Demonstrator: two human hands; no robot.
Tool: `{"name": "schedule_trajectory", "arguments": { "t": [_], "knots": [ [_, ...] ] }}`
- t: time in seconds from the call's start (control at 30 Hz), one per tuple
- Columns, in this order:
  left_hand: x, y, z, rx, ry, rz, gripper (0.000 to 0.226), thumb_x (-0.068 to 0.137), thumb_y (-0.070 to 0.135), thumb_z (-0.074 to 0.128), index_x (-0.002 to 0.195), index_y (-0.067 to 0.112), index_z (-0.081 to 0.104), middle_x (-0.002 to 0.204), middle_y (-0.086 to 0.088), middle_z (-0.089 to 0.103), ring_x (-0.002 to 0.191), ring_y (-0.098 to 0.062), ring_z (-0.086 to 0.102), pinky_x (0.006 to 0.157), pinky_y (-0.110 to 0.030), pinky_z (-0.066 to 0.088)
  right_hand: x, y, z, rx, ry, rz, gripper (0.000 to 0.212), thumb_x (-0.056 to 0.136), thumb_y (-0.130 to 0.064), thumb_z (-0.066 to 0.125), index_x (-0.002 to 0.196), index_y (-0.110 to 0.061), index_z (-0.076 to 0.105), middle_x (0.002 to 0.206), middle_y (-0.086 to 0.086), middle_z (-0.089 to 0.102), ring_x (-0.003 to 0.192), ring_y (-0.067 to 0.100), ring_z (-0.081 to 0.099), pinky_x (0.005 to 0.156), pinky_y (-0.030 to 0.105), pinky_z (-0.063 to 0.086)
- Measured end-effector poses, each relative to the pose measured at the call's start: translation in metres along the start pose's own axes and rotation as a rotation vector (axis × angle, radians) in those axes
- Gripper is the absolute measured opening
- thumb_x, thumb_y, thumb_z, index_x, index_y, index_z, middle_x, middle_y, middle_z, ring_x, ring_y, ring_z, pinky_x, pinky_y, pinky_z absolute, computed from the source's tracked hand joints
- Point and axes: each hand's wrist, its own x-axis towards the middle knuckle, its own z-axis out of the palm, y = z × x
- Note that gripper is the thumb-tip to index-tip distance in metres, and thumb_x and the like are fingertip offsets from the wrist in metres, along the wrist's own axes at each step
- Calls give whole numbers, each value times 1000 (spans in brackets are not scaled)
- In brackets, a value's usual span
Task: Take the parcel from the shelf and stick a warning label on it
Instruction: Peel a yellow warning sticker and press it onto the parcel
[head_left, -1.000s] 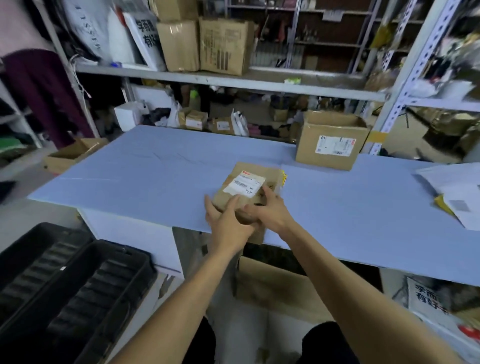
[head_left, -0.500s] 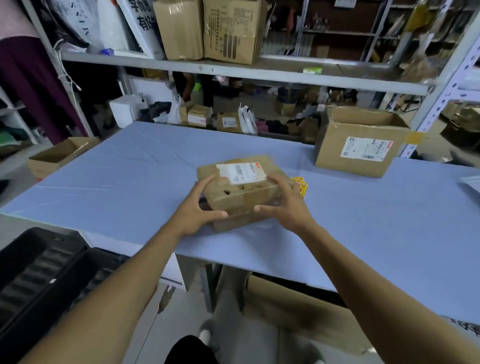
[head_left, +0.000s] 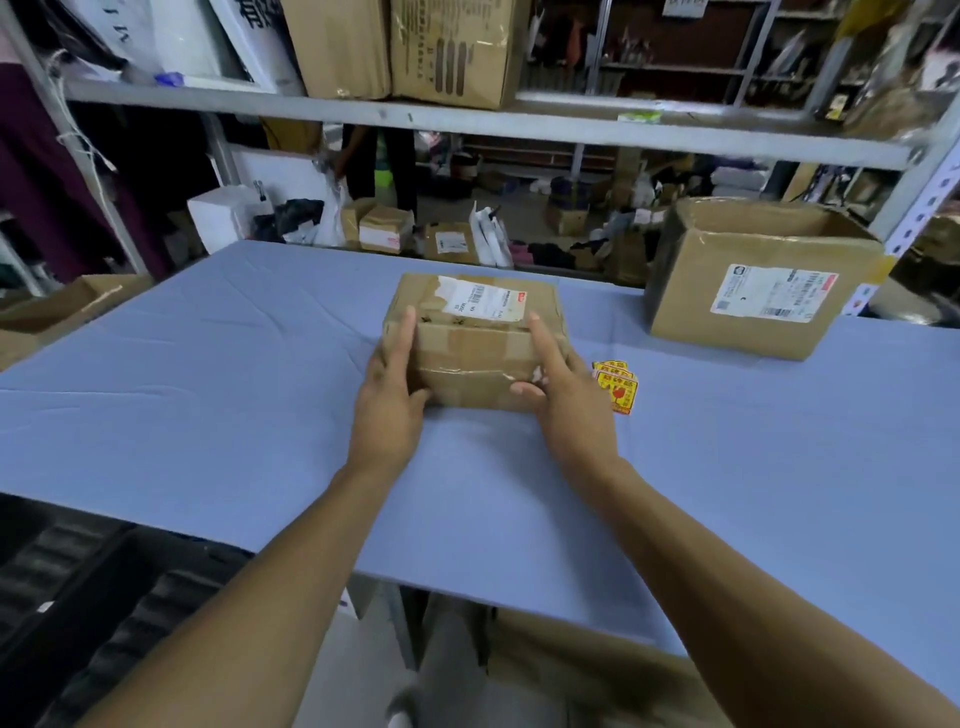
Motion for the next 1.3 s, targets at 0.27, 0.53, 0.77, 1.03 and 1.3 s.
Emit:
{"name": "schedule_trajectory", "arguments": {
  "t": [0.27, 0.53, 0.77, 1.03, 1.3],
  "knots": [
    [-62, 28, 24, 433, -171, -50, 78, 98, 23, 45, 152, 50, -4, 162, -26, -6, 138, -45, 32, 109, -47, 38, -66, 19, -29, -174, -289, -51, 69, 97, -14, 40, 156, -36, 14, 159, 13, 30, 141, 33, 36, 100, 39, 44],
    [-85, 92, 80, 594, -556, 218, 57, 103, 42, 29, 156, 31, 12, 167, -7, 8, 155, -25, 5, 124, -44, 4, -84, 51, -72, -88, -139, 124, 62, 92, -19, 54, 151, -21, 33, 128, 15, 64, 119, 35, 57, 89, 38, 47],
    [-39, 89, 102, 239, -425, 158, 73, 96, 31, 52, 156, 24, 11, 159, -2, 36, 144, -24, 34, 111, -42, 36, -43, 88, -75, 170, 132, 408, 30, 89, -17, 62, 118, -8, 63, 98, 9, 74, 95, 27, 67, 75, 26, 42],
    [2, 101, 154, 144, -165, 127, 30, 95, 29, 60, 114, 5, 62, 112, -13, 69, 110, -33, 59, 91, -43, 47, 7, 111, -62, -34, 45, 427, 34, 80, -54, 67, 94, -23, 68, 83, -8, 67, 89, 18, 63, 64, 28, 39],
    [16, 94, 167, -141, -206, 85, 30, 82, 7, 70, 110, 17, 63, 76, -1, 62, 75, -25, 59, 75, -38, 55, 11, 118, -56, 106, 67, 319, 22, 81, -37, 74, 85, -20, 60, 78, -10, 64, 78, 17, 60, 69, 35, 48]
  ]
}}
